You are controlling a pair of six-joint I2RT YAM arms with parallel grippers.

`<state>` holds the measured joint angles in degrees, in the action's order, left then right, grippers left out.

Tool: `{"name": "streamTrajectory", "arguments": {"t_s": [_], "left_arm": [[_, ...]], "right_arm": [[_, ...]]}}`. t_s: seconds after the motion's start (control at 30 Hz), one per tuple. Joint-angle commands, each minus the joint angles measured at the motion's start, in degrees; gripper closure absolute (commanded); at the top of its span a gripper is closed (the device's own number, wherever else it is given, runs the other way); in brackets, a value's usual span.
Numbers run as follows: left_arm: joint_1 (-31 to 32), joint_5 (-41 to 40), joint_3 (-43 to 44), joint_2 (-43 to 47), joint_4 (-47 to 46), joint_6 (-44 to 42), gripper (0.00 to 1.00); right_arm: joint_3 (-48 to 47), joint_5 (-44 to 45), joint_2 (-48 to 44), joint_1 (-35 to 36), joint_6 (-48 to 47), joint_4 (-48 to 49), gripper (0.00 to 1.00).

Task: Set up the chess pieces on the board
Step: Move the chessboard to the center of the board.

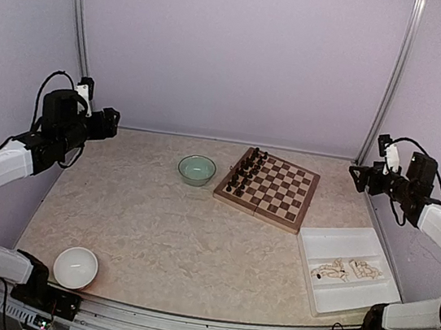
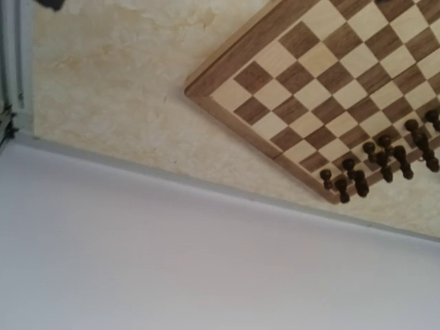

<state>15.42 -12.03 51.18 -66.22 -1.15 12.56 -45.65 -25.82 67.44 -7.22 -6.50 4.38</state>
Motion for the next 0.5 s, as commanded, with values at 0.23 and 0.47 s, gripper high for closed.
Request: {"name": "streamTrajectory", "arguments": {"t_s": [0.23, 0.47], "left_arm": [[4.48, 8.76, 0.41, -1.29, -4.14, -2.46, 0.13], [9.05, 10.99, 2.58, -5.87, -1.49, -4.11, 0.13]], "right_arm": [[-14.53, -7.18, 19.30, -1.26, -6.13, -4.83, 0.09], [-34.18, -3.53, 40.84, 1.37, -2.84, -16.30, 0.33]]}}
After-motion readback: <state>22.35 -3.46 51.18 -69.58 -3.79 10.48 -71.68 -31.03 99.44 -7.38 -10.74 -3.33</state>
